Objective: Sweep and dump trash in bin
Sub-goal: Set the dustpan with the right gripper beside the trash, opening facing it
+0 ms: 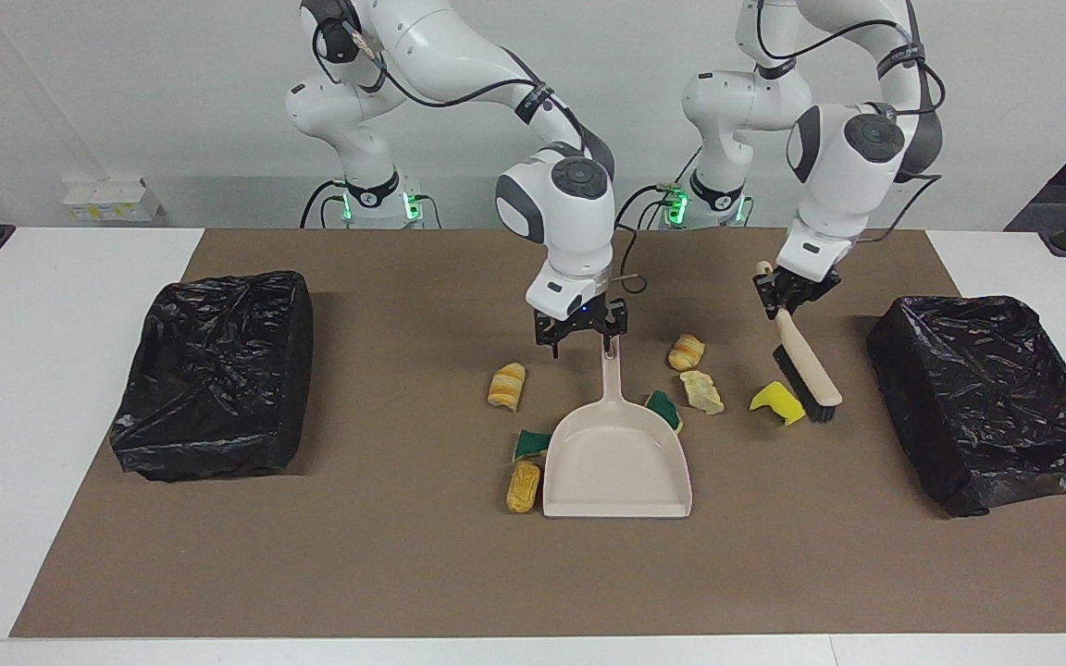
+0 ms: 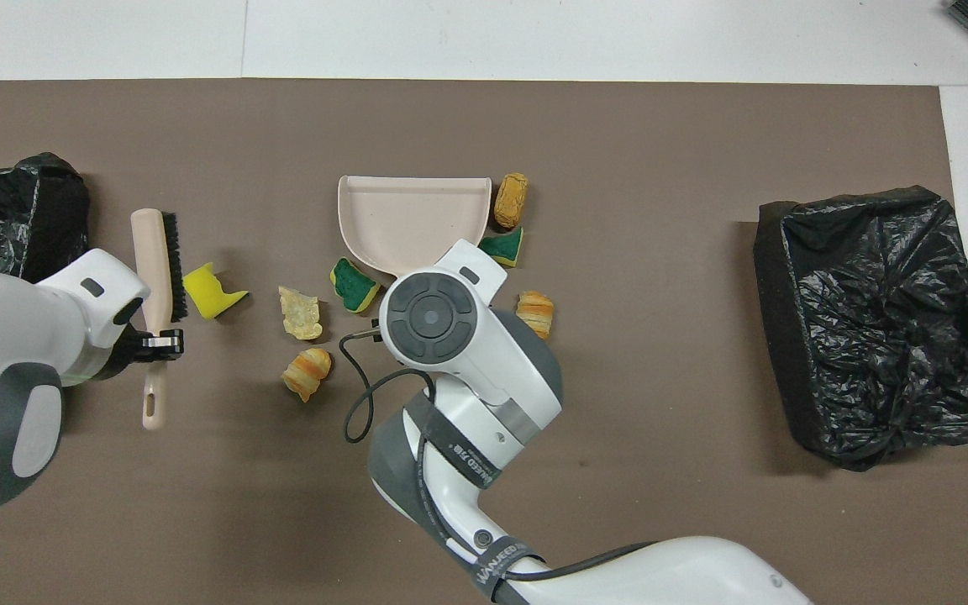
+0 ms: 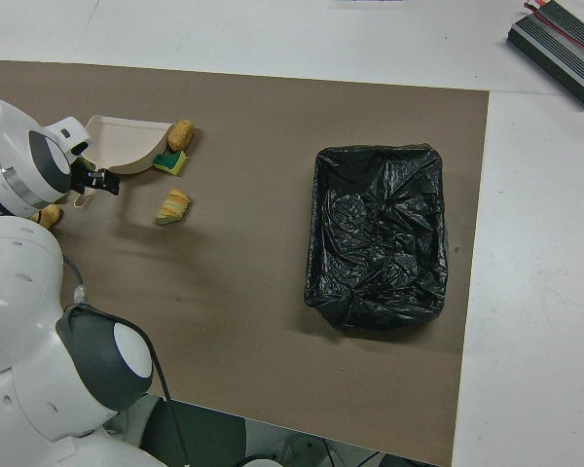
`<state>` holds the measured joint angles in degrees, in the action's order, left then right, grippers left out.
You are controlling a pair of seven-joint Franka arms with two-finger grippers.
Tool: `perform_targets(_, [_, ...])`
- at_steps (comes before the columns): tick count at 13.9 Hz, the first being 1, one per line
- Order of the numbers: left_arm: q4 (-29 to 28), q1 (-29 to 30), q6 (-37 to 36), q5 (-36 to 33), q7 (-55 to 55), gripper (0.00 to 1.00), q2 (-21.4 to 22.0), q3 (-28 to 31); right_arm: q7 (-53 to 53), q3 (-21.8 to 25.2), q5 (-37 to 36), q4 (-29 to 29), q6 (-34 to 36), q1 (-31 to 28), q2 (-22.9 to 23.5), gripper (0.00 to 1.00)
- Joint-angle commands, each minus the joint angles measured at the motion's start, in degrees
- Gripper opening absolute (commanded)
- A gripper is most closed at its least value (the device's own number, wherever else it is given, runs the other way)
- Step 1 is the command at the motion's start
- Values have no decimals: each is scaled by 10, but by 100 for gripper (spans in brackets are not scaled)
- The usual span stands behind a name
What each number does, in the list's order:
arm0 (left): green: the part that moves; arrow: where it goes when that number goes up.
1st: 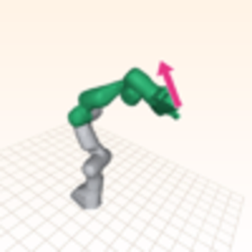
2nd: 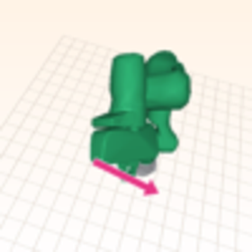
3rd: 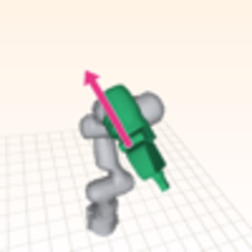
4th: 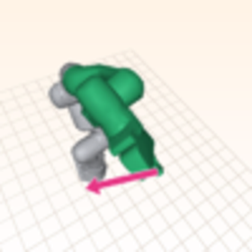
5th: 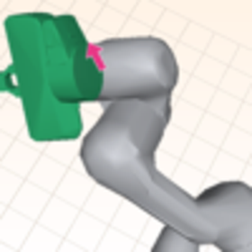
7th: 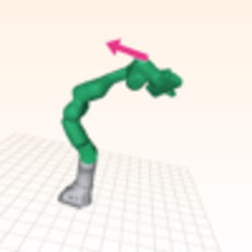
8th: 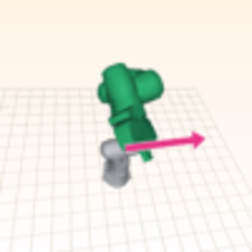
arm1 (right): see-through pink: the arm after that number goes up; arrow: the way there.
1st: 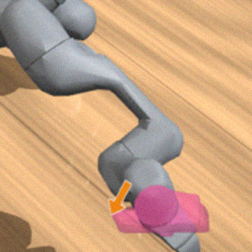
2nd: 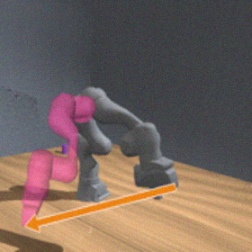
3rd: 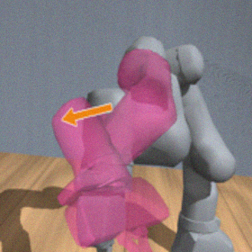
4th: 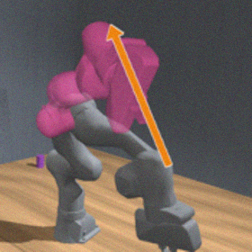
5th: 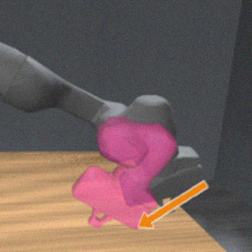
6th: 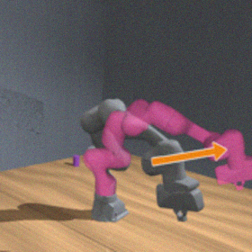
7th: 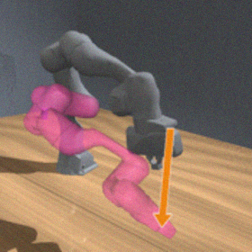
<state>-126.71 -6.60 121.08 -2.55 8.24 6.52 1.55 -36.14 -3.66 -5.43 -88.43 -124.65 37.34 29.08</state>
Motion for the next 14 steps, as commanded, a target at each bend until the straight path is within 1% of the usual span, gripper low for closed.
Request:
perform_targets(1, [60,37,4,-8,-58,0,-57,-8,-19,1,-58,73,19,10,52,84])
perform_targets(3, [65,56,16,-8,-95,0,-70,-8,-20,1,-66,78,15,14,62,82])
perform_targets(5, [65,66,31,-8,-103,0,-79,-8,-20,0,-63,75,17,23,60,79])
perform_targets(7, [65,66,33,-8,-102,0,-84,-8,-21,-1,-57,75,21,24,57,69])
perform_targets(8, [64,68,32,-7,-102,0,-85,-8,-21,-1,-54,74,23,25,56,63])
perform_targets(9, [63,70,28,-7,-101,0,-84,-8,-21,-1,-54,71,25,24,55,53])
perform_targets(10, [58,69,28,-7,-99,0,-83,-8,-21,-1,-55,61,26,24,53,37])
perform_targets(12, [55,69,18,-7,-96,0,-79,-8,-13,-1,-63,57,32,20,51,10])
perform_targets(13, [54,69,14,-7,-96,0,-80,-8,-11,-1,-63,57,32,20,49,0])
perform_targets(14, [54,69,2,-7,-96,0,-80,-8,-7,-1,-63,56,32,18,41,0])
